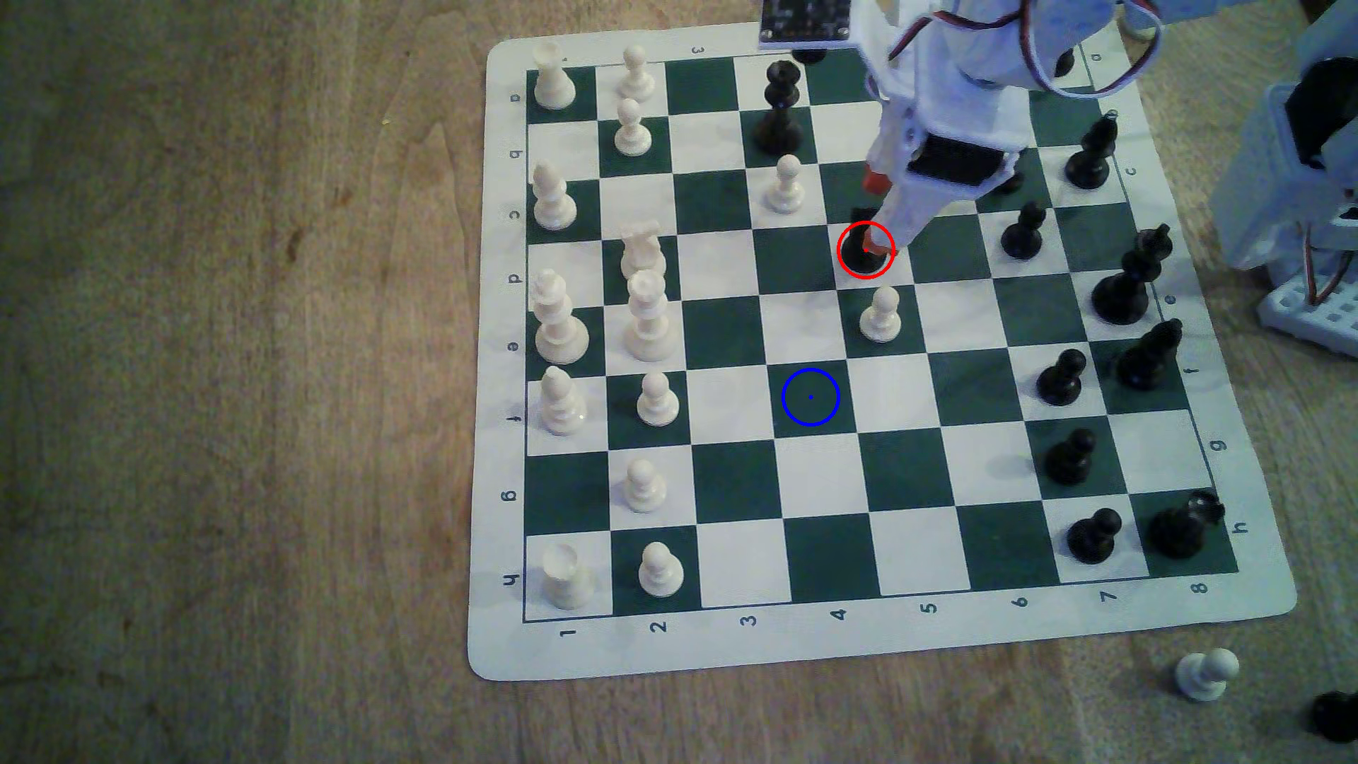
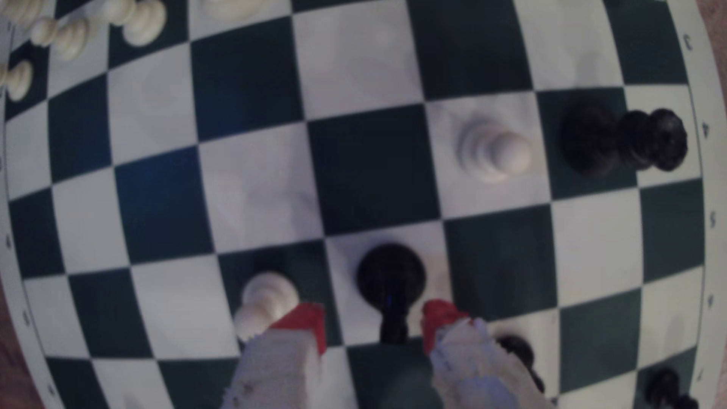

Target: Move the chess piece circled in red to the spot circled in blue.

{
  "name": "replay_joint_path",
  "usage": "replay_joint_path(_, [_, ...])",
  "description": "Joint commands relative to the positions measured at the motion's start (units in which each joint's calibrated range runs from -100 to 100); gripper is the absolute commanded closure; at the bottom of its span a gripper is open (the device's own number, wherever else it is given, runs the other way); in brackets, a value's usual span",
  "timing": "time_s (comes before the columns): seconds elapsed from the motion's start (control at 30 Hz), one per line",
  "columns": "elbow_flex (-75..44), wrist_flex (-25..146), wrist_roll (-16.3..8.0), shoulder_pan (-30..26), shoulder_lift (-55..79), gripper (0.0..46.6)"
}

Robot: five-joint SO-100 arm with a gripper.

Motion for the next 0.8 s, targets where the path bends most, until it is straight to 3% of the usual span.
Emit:
replay_joint_path(0.0, [-4.4,-0.6,-0.1,-0.5,0.3,35.1])
replay_joint_path(0.77, [-0.3,-4.7,0.1,0.6,4.1,35.1])
